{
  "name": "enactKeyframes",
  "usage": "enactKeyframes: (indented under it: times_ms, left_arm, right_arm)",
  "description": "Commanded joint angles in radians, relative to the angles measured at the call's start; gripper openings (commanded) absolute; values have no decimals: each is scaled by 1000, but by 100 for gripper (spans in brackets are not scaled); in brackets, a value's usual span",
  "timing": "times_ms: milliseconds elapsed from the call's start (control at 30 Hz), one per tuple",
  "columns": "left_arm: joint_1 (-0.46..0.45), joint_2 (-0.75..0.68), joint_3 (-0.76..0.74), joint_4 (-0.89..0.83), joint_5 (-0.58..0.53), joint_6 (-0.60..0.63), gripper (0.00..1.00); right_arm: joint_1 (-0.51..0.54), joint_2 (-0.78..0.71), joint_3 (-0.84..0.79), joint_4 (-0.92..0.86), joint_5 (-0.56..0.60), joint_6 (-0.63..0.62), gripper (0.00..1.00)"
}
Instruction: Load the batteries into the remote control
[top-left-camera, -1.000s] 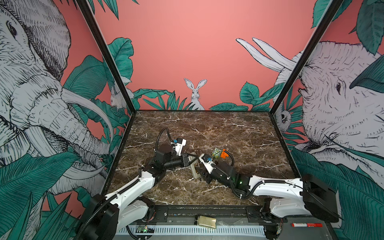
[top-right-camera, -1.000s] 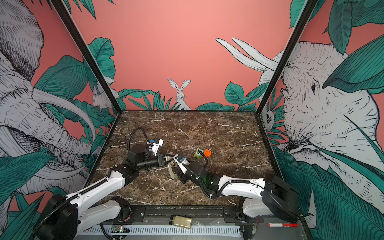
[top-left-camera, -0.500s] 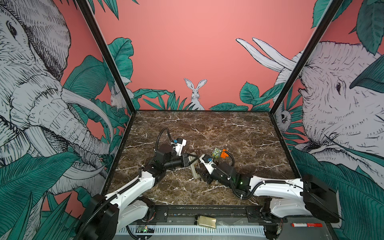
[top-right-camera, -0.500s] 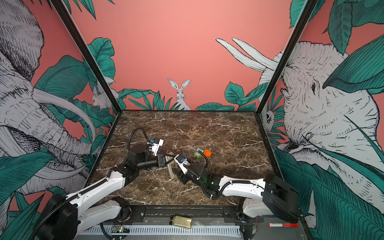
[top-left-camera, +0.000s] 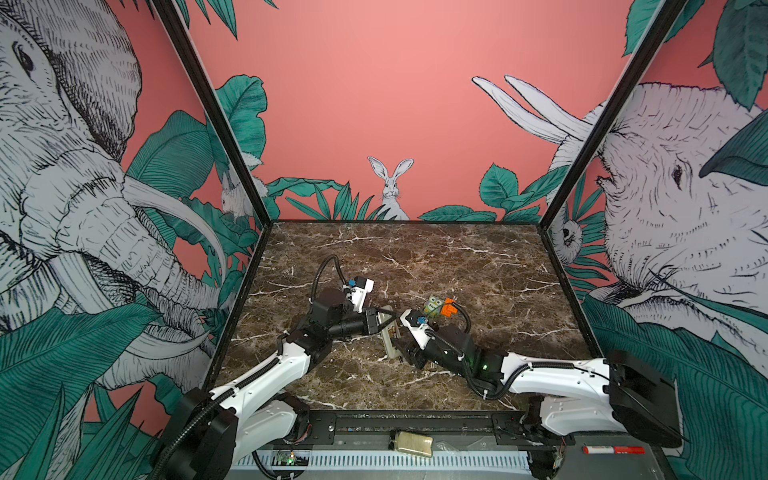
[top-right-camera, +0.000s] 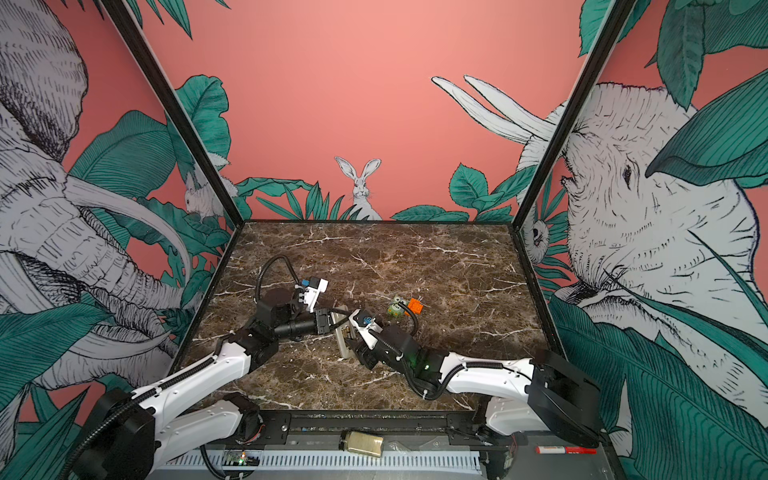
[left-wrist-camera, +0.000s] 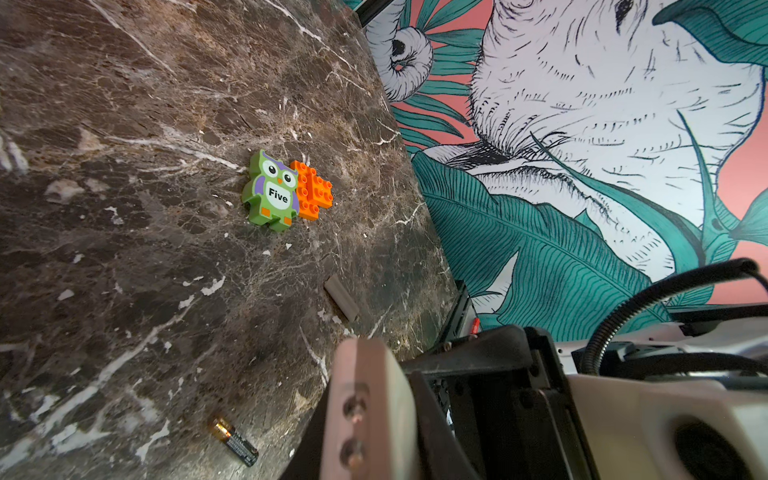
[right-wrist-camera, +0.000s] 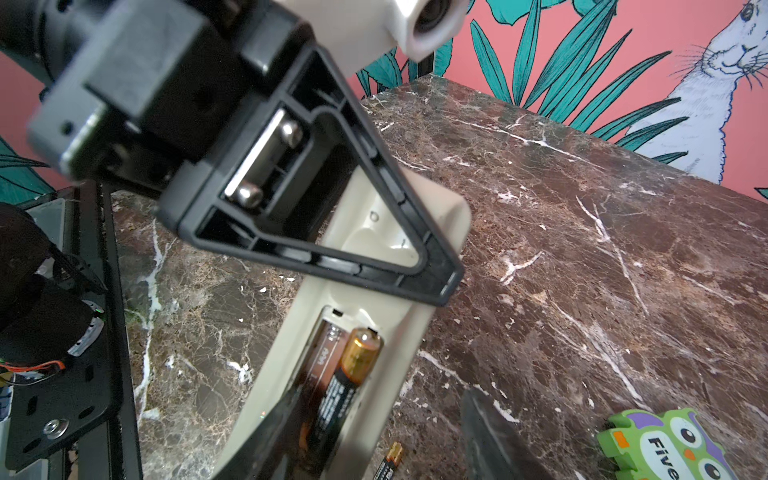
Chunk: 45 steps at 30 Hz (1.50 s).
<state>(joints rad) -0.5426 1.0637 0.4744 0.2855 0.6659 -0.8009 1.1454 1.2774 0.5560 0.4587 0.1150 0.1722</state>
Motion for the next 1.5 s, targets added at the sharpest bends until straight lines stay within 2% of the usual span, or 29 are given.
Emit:
enactKeyframes:
  times_ms: [0, 467, 767, 1033, 1467]
  left_arm:
    - [-1, -22, 17, 8, 10, 7, 0]
    - [-1, -11, 36, -41, 27, 43, 0]
    - [-2, 1, 51, -96, 64, 71, 0]
    - [-2, 2, 85, -213, 97, 125, 0]
    - [-2, -7, 83, -264, 133, 141, 0]
  right_arm:
    - [-2, -28, -15, 42, -14, -11, 61]
    - [-1, -131, 8, -69, 8, -50, 63]
    - [-1, -258, 77, -348, 29, -216, 68]
    - [-1, -255, 223, -623, -66, -404, 68]
    - [-1, -163, 338, -729, -233, -582, 59]
